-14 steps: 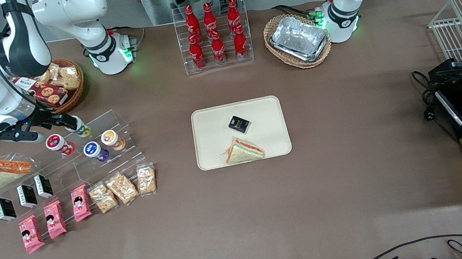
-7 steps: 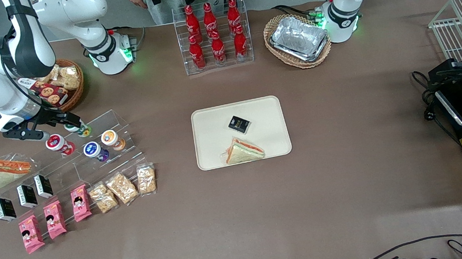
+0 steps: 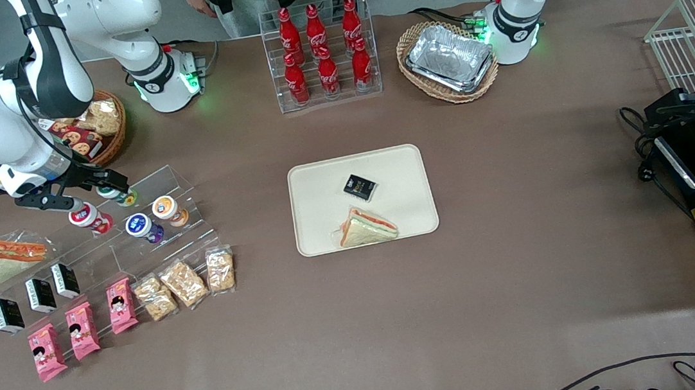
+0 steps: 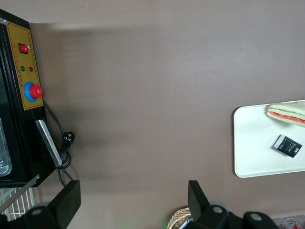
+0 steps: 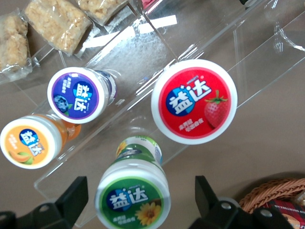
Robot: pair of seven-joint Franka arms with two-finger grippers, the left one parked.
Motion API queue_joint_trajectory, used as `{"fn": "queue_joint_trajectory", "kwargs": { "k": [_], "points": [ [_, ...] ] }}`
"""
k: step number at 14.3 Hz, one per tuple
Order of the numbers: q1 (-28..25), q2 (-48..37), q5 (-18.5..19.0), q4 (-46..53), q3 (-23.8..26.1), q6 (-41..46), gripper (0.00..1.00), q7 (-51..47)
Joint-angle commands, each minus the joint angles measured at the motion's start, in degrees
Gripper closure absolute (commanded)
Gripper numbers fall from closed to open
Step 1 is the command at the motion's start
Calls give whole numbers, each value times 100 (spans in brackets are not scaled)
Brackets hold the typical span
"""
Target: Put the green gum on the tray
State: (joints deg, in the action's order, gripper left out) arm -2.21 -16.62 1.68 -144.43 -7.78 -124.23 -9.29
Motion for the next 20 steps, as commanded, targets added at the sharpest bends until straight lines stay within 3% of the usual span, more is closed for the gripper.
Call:
{"fn": "queue_joint_trajectory", "kwargs": {
  "k": [1,13,17,19,20],
  "points": [
    [-34,-158,61,-164,-4,-154,0,-117],
    [-34,-149,52,-182,-4,-198,38,-126],
    [-34,-219,52,-156,-4,-137,62,-117],
    [-25,-403,52,-138,-13,29,63,-65],
    [-25,-560,61,-103,-13,213,70,-47]
  ]
}}
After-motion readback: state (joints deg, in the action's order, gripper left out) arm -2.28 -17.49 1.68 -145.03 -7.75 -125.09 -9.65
